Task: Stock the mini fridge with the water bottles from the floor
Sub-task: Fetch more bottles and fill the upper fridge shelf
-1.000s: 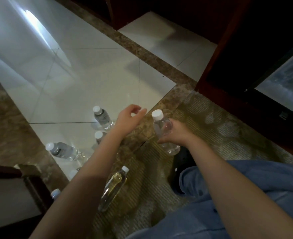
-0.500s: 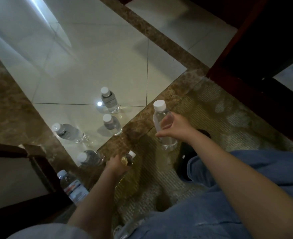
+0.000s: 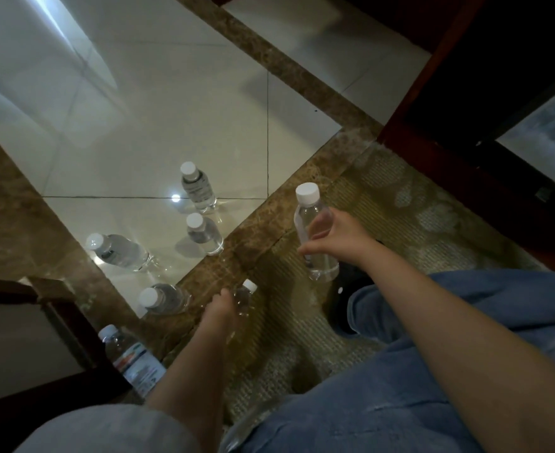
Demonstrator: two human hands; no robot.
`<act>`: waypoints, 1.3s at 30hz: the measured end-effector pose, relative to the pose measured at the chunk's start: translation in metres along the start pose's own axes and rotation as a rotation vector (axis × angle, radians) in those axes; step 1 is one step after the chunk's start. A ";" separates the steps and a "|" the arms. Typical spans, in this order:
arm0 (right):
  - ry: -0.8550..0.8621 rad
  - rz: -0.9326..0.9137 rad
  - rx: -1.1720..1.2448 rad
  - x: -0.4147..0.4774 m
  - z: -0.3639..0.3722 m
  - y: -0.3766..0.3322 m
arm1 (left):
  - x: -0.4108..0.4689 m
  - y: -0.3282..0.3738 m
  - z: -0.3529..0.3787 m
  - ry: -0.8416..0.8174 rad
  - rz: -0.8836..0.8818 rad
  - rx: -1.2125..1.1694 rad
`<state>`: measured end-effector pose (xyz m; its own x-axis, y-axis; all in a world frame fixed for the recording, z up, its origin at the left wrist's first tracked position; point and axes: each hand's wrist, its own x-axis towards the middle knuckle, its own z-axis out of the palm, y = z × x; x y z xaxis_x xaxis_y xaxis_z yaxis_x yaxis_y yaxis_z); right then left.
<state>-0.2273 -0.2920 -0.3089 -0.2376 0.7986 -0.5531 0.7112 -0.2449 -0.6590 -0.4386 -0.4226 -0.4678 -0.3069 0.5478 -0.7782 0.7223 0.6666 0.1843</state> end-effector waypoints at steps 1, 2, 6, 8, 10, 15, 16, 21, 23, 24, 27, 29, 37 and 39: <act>0.004 0.003 0.011 0.000 -0.001 -0.001 | -0.003 0.006 -0.006 -0.003 0.023 -0.043; 0.010 0.005 0.022 0.000 -0.003 -0.003 | -0.004 0.013 -0.012 -0.010 0.050 -0.103; 0.055 0.011 0.081 -0.006 -0.015 -0.006 | -0.016 0.054 -0.049 -0.012 0.201 -0.227; 0.087 0.010 0.125 -0.010 -0.025 -0.008 | -0.025 0.078 -0.068 0.005 0.272 -0.262; 0.138 0.014 0.176 -0.013 -0.034 -0.008 | -0.033 0.100 -0.087 0.039 0.341 -0.312; 0.329 -0.027 0.260 -0.022 -0.067 -0.015 | -0.056 0.150 -0.134 0.161 0.487 -0.354; 0.369 -0.034 0.287 -0.024 -0.076 -0.017 | -0.062 0.161 -0.143 0.195 0.515 -0.374; 0.582 -0.053 0.299 -0.038 -0.136 -0.026 | -0.099 0.221 -0.183 0.311 0.681 -0.453; 0.660 -0.085 0.310 -0.049 -0.165 -0.030 | -0.116 0.250 -0.197 0.331 0.749 -0.469; 0.696 -0.100 0.318 -0.055 -0.179 -0.031 | -0.126 0.265 -0.203 0.326 0.788 -0.481; 0.784 -0.136 0.354 -0.075 -0.222 -0.032 | -0.155 0.308 -0.217 0.285 0.892 -0.533; 0.829 -0.142 0.369 -0.090 -0.247 -0.029 | -0.173 0.334 -0.221 0.268 0.951 -0.564; 0.961 -0.144 0.398 -0.146 -0.327 0.019 | -0.236 0.446 -0.205 0.199 1.143 -0.595; 0.983 -0.117 0.409 -0.152 -0.344 0.036 | -0.249 0.473 -0.195 0.156 1.162 -0.605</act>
<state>0.0618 -0.2332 -0.0728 0.4773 0.8769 0.0578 0.3998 -0.1581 -0.9029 -0.1417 -0.1449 -0.0699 0.2031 0.9755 0.0844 0.2350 -0.1322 0.9630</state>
